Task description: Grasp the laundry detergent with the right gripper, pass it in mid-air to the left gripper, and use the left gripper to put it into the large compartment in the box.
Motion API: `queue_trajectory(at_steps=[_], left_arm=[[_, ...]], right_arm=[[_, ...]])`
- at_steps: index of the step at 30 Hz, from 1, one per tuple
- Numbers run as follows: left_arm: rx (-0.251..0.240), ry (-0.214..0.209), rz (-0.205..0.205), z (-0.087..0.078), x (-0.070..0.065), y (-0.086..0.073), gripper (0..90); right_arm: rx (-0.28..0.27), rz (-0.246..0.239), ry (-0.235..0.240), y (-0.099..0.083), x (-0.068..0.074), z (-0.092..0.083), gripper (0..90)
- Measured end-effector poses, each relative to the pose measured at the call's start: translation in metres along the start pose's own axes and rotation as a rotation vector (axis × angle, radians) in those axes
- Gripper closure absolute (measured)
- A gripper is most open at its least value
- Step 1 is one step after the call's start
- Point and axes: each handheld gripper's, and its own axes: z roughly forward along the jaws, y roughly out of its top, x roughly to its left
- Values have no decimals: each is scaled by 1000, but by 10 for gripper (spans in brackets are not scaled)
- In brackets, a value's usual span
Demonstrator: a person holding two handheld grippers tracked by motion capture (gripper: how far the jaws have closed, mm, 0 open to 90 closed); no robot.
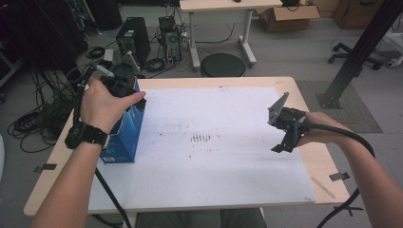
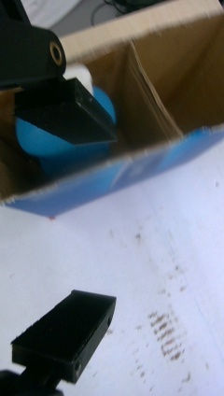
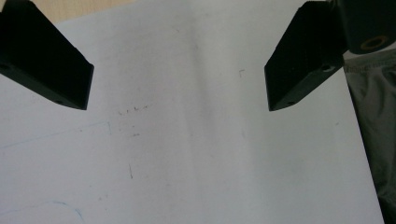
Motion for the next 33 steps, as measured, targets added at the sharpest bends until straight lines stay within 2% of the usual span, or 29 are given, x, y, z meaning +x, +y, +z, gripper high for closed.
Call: queue_trajectory(at_steps=[2,5,6,7,8,9,10,11,13,16,17,18,26,33], left_arm=[[-2,-9,9,2,-4,0,174],[-1,-28,51,8,-16,2,153],[-7,-40,85,12,-25,4,143],[-7,-40,85,12,-25,4,140],[-14,-49,113,15,-35,5,135],[-14,-49,113,15,-35,5,123],[-14,-63,140,20,-43,6,111],[-14,-63,140,20,-43,6,110],[-13,-95,173,27,-54,7,91],[-8,-106,209,33,-63,7,83],[-8,-106,209,33,-63,7,76],[-7,-115,227,38,-69,6,70],[6,-158,281,49,-90,4,44],[14,-188,285,53,-97,5,44]], right_arm=[[1,1,3,1,0,0,80],[-3,-4,6,5,0,0,77],[-16,-8,12,7,-1,0,75],[-16,-8,12,7,-1,0,75],[-27,-15,17,9,-1,-1,73],[-27,-15,17,9,-1,-1,73],[-39,-13,24,10,-1,-1,72],[-39,-13,24,10,-1,-1,72],[-48,-9,27,9,-1,-2,68],[-57,-3,35,8,-1,-3,63],[-57,-3,35,8,-1,-3,63],[-67,1,41,7,-2,-4,60],[-92,10,58,8,-2,-5,50],[-99,8,60,8,-2,-6,49]])
